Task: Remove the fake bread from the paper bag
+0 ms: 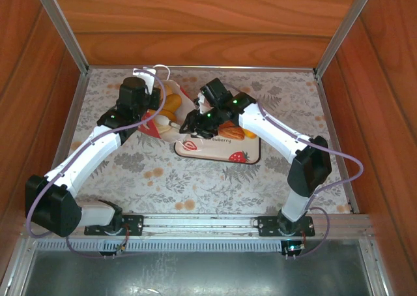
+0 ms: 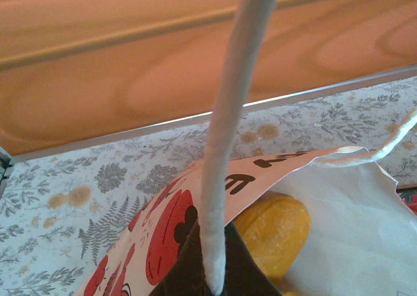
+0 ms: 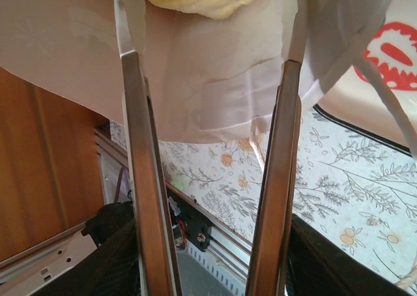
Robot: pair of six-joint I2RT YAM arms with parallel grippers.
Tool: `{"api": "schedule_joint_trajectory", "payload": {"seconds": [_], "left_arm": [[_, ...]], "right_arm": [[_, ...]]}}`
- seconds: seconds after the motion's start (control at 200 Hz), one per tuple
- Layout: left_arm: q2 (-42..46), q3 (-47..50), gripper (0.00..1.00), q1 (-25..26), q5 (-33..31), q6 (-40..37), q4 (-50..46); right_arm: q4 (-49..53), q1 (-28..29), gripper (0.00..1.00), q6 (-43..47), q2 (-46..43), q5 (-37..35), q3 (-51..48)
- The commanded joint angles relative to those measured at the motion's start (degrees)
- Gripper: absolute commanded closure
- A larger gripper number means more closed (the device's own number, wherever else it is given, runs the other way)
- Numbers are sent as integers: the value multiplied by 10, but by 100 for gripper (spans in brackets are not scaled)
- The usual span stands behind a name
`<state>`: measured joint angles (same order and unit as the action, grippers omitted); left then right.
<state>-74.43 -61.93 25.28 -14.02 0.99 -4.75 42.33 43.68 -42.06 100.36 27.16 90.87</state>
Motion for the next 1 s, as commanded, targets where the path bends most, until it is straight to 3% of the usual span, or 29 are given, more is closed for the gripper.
{"api": "schedule_joint_trajectory", "payload": {"seconds": [0.0, 0.41, 0.685, 0.995], "left_arm": [[7, 4, 100, 6, 11, 5, 12], [7, 1, 100, 8, 13, 5, 11], [3, -5, 100, 9, 12, 5, 11], [-3, -11, 100, 10, 12, 5, 11]], "right_arm": [[-29, -5, 44, 6, 0, 10, 26], [-49, -13, 43, 9, -13, -26, 27], [-86, -14, 46, 1, -3, 8, 26], [-33, -14, 46, 19, -5, -7, 42]]}}
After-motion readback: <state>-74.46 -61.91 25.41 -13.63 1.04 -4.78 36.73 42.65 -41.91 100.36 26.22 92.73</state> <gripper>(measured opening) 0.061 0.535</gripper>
